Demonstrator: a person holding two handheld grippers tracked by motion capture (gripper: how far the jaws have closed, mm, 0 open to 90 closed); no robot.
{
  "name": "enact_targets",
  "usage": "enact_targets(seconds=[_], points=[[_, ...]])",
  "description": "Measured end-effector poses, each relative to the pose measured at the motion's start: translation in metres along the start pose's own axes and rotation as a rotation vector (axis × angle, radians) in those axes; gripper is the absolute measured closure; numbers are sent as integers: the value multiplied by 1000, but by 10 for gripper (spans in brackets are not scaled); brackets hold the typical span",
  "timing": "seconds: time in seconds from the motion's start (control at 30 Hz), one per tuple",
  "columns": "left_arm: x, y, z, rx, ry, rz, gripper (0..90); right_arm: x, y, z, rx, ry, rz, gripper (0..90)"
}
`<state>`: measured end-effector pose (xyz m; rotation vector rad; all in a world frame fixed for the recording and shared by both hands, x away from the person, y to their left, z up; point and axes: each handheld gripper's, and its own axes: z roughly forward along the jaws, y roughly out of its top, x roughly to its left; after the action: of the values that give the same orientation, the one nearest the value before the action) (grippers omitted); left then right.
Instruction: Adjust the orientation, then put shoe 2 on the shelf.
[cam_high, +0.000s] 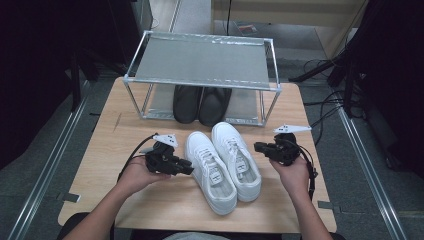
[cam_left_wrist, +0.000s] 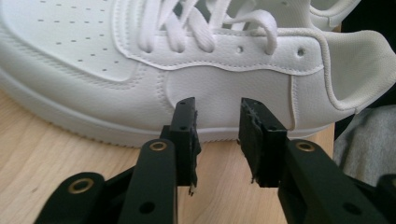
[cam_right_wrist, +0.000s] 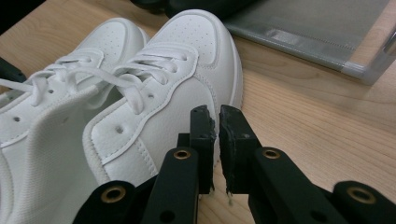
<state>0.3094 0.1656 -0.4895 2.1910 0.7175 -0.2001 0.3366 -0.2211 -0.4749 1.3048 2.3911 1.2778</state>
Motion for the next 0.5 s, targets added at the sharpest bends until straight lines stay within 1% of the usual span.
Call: enact_targets(seconds=[0.07, 0.13, 0.2, 0.27, 0.3, 0.37, 0.5], points=[[2, -1, -4, -11, 4, -17, 643, 1, 0, -1, -9, 4, 1, 824], [4, -1, -8, -24, 9, -25, 621, 4, 0, -2, -16, 7, -1, 806], [6, -2, -11, -41, 12, -32, 575, 6, 1, -2, -22, 10, -9, 802], [8, -3, -13, -39, 24, -26, 528, 9, 1, -3, -21, 12, -14, 797], [9, -4, -14, -40, 31, -22, 523, 10, 1, -4, -23, 19, -12, 793], [10, -4, -15, -49, 36, -23, 501, 12, 1, -5, -23, 21, -15, 782], [10, -5, -18, -51, 50, -16, 480, 17, 1, -6, -28, 26, -21, 764]])
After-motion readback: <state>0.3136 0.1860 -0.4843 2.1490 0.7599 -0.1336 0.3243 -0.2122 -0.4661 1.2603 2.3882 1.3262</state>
